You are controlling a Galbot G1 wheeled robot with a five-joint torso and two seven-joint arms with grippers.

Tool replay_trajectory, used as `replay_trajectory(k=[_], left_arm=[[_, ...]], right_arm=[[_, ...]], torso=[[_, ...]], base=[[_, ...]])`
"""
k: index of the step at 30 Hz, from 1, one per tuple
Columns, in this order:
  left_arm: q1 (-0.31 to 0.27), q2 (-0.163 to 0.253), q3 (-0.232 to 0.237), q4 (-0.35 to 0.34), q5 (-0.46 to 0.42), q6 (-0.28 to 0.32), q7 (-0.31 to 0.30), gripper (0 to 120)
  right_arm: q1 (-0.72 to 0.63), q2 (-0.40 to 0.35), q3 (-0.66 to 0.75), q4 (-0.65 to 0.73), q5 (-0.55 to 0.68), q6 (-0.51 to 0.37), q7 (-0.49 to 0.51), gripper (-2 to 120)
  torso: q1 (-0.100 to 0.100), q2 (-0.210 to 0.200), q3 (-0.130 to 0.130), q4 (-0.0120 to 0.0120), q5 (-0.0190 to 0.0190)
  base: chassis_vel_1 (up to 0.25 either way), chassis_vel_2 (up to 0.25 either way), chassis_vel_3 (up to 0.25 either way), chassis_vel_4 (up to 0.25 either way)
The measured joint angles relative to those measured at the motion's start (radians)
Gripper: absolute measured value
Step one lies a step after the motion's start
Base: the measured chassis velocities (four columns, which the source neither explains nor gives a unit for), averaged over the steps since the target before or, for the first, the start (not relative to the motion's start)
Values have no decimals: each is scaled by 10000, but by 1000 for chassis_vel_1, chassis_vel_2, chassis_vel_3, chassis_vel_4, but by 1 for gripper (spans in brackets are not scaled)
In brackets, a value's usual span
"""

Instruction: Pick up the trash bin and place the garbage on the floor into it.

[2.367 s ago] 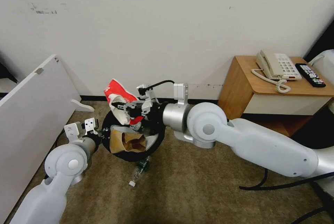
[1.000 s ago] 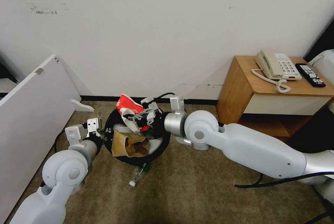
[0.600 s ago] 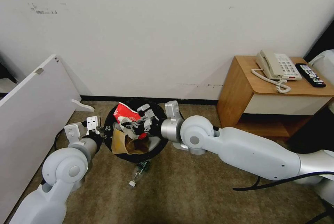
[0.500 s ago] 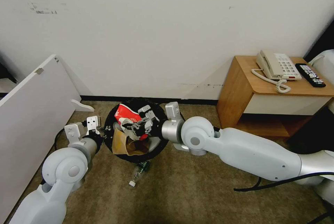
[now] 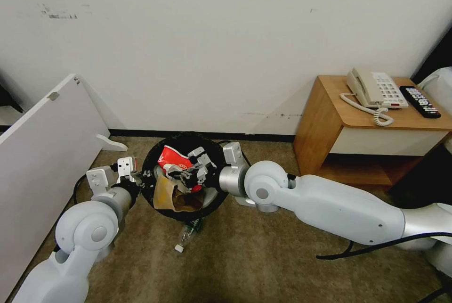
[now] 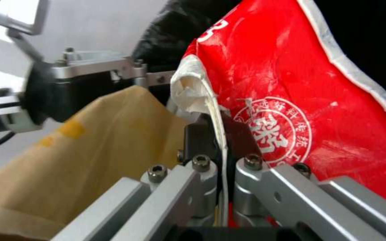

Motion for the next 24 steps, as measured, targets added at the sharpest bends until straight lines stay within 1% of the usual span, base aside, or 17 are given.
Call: replay_trajectory(k=[6, 13, 24], left_arm=[[71, -4, 28, -123, -46, 11, 0, 0], [93, -26, 106, -204, -93, 19, -14, 0], [-46, -12, 98, -180, -257, 29, -62, 0]], right_arm=[[-60, 25, -15, -277, -140, 0, -57, 0], [-60, 270, -14, -709, -296, 1, -109, 0], [-109, 392, -107, -1050, -518, 15, -272, 0]], torso=[[0, 0, 0, -1, 0], [0, -1, 0, 0, 0], [0, -2, 0, 0, 0]], base=[[0, 0, 0, 0], [0, 0, 0, 0], [0, 0, 0, 0]])
